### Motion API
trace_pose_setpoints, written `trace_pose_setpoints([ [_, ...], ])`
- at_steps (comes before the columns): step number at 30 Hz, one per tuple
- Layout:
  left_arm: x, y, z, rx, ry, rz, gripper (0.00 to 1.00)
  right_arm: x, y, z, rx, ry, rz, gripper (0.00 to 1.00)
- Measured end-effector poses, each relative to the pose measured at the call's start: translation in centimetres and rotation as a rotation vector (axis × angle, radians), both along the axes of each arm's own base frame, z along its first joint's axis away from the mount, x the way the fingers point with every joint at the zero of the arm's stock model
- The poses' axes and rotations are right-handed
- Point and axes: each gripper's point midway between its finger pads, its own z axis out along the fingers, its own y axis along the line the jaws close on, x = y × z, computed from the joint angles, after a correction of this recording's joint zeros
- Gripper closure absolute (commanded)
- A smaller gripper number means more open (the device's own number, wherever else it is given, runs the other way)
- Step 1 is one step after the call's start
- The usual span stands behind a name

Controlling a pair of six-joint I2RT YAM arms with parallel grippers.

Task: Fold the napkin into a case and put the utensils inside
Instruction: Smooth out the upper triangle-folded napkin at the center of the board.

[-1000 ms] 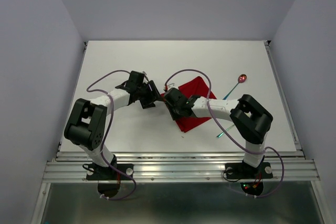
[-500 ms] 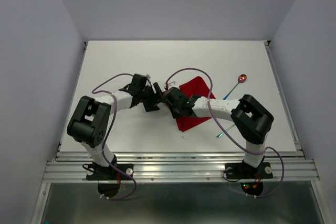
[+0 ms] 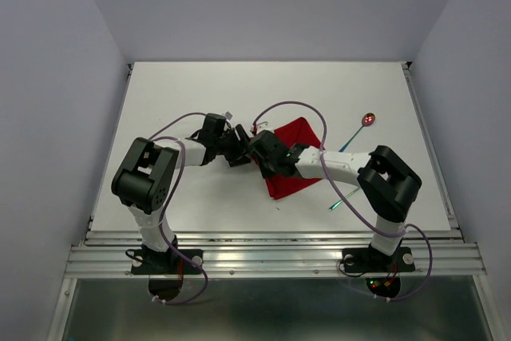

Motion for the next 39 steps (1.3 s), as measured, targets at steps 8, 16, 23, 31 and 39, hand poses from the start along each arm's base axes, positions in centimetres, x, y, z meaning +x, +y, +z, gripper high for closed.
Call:
trace_pose_setpoints([
  [8,1.1,-0.5,-1.0,-0.016,0.001,0.018,0.74,-0.2,0.0,0.2,0.009,0.003,0.001,0.71],
  [16,2.0,-0.3,-1.4,0.042,0.007,0.009,0.83,-1.0,-0.2,1.4,0.042,0.006,0.024,0.41],
  [23,1.9,0.1,-1.5,0.093,0.006,-0.023,0.74,-1.4,-2.0,3.5,0.093,-0.015,-0.029,0.55],
  [31,1.9,0.2,-1.4,0.117,-0.006,-0.056,0.65,7.1,-11.5,4.4,0.221,0.026,-0.383,0.53],
  [39,2.1,0.2,-1.0,0.126,-0.016,-0.071,0.6,12.6,-15.0,0.9,0.286,0.141,-0.497,0.44],
])
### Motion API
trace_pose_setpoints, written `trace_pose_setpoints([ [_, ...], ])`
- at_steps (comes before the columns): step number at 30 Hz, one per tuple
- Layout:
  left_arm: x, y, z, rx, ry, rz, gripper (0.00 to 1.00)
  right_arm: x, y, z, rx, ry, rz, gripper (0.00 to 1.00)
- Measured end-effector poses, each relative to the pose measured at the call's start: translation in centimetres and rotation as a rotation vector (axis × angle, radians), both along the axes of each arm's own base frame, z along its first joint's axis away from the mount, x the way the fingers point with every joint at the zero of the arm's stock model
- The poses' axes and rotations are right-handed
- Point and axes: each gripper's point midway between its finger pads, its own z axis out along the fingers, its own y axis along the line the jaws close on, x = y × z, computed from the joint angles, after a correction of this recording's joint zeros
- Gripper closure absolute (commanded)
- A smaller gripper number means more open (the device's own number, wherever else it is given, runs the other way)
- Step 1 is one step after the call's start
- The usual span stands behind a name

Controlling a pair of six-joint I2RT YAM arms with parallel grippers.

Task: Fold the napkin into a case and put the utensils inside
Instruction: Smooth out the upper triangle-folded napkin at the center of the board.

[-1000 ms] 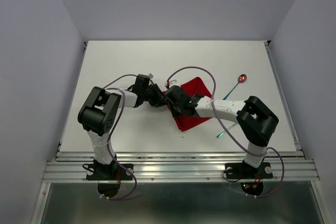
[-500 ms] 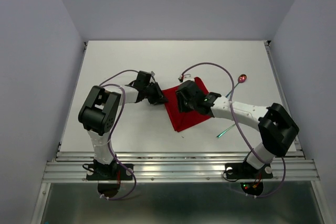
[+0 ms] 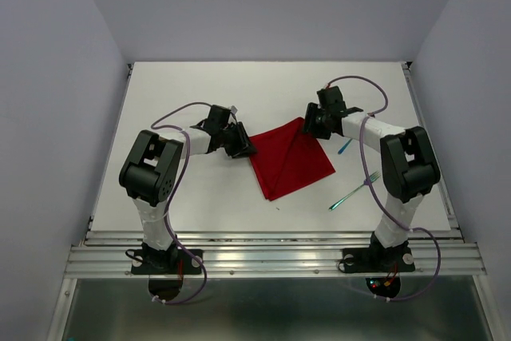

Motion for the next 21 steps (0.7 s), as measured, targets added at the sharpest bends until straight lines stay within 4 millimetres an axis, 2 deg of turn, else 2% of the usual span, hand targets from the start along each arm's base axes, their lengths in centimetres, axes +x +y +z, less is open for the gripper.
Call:
trace_pose_setpoints([
  [8,0.2,-0.2,0.4,-0.006,-0.007,-0.008,0.6,2.9,1.2,-0.2,0.101,0.001,0.017,0.47],
  [14,0.5,-0.5,0.8,-0.015,-0.014,-0.013,0.6,4.2,2.2,-0.2,0.145,-0.004,0.022,0.5],
  [18,0.6,-0.5,0.9,-0.017,-0.017,-0.018,0.6,5.0,2.5,-0.7,0.155,-0.005,0.017,0.56],
  [21,0.5,-0.5,0.8,-0.016,-0.017,-0.02,0.6,5.2,2.6,-1.0,0.157,0.001,0.01,0.65],
])
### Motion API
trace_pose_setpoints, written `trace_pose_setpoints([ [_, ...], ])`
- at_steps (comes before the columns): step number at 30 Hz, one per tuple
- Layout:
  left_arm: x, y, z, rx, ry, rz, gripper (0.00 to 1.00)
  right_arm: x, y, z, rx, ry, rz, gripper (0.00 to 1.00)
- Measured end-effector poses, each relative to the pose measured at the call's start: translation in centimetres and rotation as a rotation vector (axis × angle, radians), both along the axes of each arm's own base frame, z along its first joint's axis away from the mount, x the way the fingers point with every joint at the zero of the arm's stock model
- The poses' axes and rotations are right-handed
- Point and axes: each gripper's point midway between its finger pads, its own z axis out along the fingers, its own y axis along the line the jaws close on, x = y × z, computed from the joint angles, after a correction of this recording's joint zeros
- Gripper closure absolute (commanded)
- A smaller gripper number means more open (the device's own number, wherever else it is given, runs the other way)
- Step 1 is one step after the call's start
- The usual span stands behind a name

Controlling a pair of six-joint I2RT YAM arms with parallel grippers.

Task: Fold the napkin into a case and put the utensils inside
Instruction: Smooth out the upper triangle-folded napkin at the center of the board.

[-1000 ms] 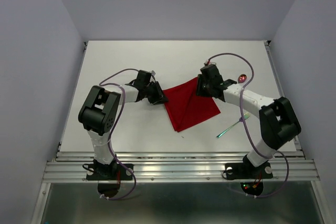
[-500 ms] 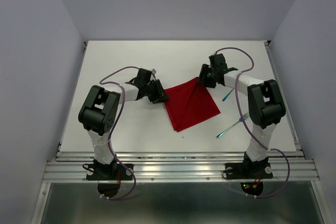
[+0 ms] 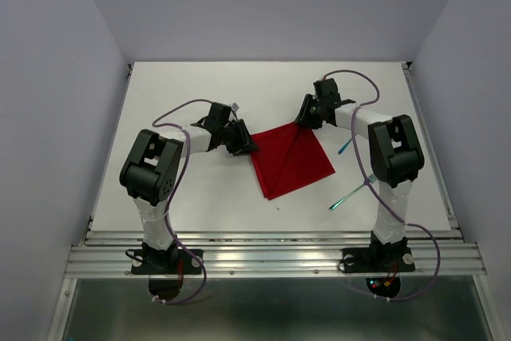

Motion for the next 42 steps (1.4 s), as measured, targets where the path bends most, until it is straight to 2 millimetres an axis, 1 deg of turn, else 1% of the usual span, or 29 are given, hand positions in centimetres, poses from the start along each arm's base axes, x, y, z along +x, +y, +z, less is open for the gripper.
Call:
trace_pose_setpoints([
  [1,0.0,0.0,0.0,0.0,0.0,0.0,0.6,0.1,0.0,-0.1,0.001,0.001,-0.002,0.71],
  [4,-0.1,0.0,0.0,0.0,0.002,-0.002,0.6,0.5,0.1,-0.4,0.0,0.003,-0.012,0.8],
  [5,-0.1,0.0,-0.1,0.0,0.004,-0.002,0.6,0.6,0.0,-0.5,0.0,0.006,-0.018,0.81],
  [9,-0.2,0.0,-0.2,0.002,0.009,-0.003,0.6,0.6,-0.1,-0.5,0.004,0.01,-0.031,0.82],
  [10,-0.2,0.0,-0.3,0.003,0.011,-0.003,0.6,0.7,-0.1,-0.5,0.006,0.008,-0.033,0.78],
  [11,-0.2,0.0,-0.3,0.004,0.012,-0.003,0.6,0.7,-0.1,-0.5,0.008,0.008,-0.035,0.71],
  [12,-0.2,0.0,-0.4,0.005,0.013,-0.004,0.6,0.7,-0.1,-0.5,0.009,0.008,-0.036,0.67],
  [13,-0.2,0.1,-0.5,0.006,0.016,-0.004,0.6,0.7,-0.1,-0.6,0.009,0.007,-0.036,0.66],
  [15,-0.2,0.1,-0.7,0.008,0.019,-0.005,0.6,0.7,-0.1,-0.7,0.011,0.006,-0.038,0.67],
  [21,-0.3,0.0,-0.8,0.008,0.023,-0.006,0.6,0.4,-0.1,-0.9,0.016,0.011,-0.045,0.72],
  [22,-0.3,0.0,-0.8,0.008,0.023,-0.006,0.6,0.2,-0.2,-1.1,0.018,0.014,-0.049,0.76],
  [24,-0.2,0.0,-0.8,0.008,0.022,-0.006,0.6,0.0,-0.2,-1.2,0.02,0.017,-0.053,0.8],
  [26,-0.1,0.0,-0.7,0.007,0.022,-0.006,0.6,-0.3,-0.3,-1.4,0.023,0.022,-0.059,0.81],
  [27,-0.1,0.0,-0.6,0.007,0.02,-0.006,0.6,-0.4,-0.4,-1.5,0.025,0.024,-0.064,0.78],
  [28,0.0,-0.1,-0.6,0.007,0.019,-0.006,0.6,-0.4,-0.4,-1.4,0.026,0.024,-0.067,0.71],
  [29,0.0,-0.1,-0.6,0.006,0.018,-0.006,0.6,-0.4,-0.4,-1.4,0.029,0.025,-0.071,0.61],
  [30,0.0,-0.1,-0.6,0.007,0.018,-0.006,0.6,-0.3,-0.5,-1.3,0.03,0.023,-0.073,0.57],
  [31,0.0,-0.1,-0.6,0.007,0.019,-0.006,0.6,-0.2,-0.5,-1.2,0.033,0.017,-0.073,0.49],
  [34,0.1,-0.1,-0.8,0.01,0.022,-0.005,0.6,-0.3,-0.5,-0.6,0.035,0.006,-0.071,0.44],
  [37,0.3,-0.2,-0.8,0.008,0.021,-0.006,0.64,-0.7,-0.7,0.4,0.033,-0.01,-0.064,0.43],
  [38,0.4,-0.2,-0.8,0.008,0.02,-0.006,0.68,-0.9,-0.8,0.8,0.029,-0.018,-0.062,0.43],
  [40,0.5,-0.2,-1.0,0.01,0.021,-0.006,0.73,-1.2,-1.0,1.7,0.026,-0.035,-0.056,0.43],
  [41,0.5,-0.2,-1.0,0.011,0.022,-0.005,0.78,-1.5,-1.1,2.4,0.024,-0.049,-0.049,0.43],
  [42,0.4,-0.2,-1.0,0.012,0.023,-0.005,0.8,-1.7,-1.2,2.9,0.024,-0.059,-0.046,0.43],
])
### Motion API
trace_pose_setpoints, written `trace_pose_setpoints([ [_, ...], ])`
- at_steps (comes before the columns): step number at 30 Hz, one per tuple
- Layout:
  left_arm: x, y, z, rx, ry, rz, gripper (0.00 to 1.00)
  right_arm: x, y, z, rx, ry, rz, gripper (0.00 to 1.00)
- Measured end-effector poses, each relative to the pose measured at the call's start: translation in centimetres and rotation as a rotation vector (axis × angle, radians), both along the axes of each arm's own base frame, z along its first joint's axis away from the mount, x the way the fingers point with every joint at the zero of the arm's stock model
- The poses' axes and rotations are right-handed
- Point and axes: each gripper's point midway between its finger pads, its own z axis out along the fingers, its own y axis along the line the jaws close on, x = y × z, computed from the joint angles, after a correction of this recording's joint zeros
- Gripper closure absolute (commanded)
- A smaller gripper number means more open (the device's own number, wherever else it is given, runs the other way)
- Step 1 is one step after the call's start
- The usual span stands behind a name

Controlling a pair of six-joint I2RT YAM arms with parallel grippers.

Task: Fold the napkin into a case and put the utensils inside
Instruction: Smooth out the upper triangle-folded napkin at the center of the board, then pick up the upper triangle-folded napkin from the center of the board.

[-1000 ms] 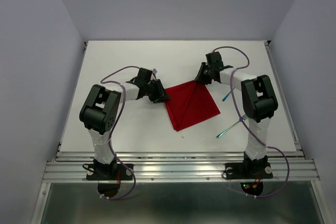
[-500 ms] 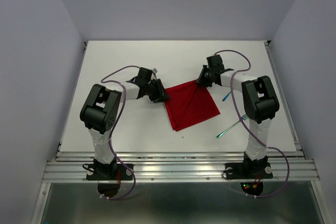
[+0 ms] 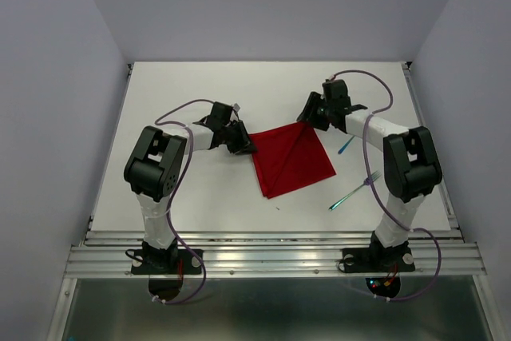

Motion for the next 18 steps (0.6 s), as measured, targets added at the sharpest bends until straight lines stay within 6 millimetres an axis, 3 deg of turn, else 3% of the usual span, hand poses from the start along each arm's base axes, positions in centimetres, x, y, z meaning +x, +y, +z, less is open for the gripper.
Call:
trace_pose_setpoints([
  [5,0.0,0.0,0.0,-0.004,0.002,0.002,1.0,-1.9,-0.3,2.7,-0.035,-0.048,0.032,0.43],
  [7,0.0,-0.1,0.1,-0.004,0.002,0.003,1.0,-3.1,0.2,3.5,-0.065,-0.064,0.056,0.43],
  [9,0.0,-0.1,0.1,-0.007,0.004,0.004,1.0,-4.6,1.3,3.9,-0.122,-0.075,0.089,0.43],
  [14,0.1,-0.2,0.1,-0.018,0.003,0.014,1.0,-10.7,7.4,3.8,-0.231,-0.112,0.273,0.43],
  [15,-0.1,-0.1,-0.1,-0.02,0.013,0.022,1.0,-13.6,8.9,2.9,-0.282,-0.105,0.341,0.43],
  [18,-0.4,0.0,-0.3,-0.025,0.027,0.035,1.0,-15.3,9.0,2.1,-0.369,-0.107,0.358,0.39],
])
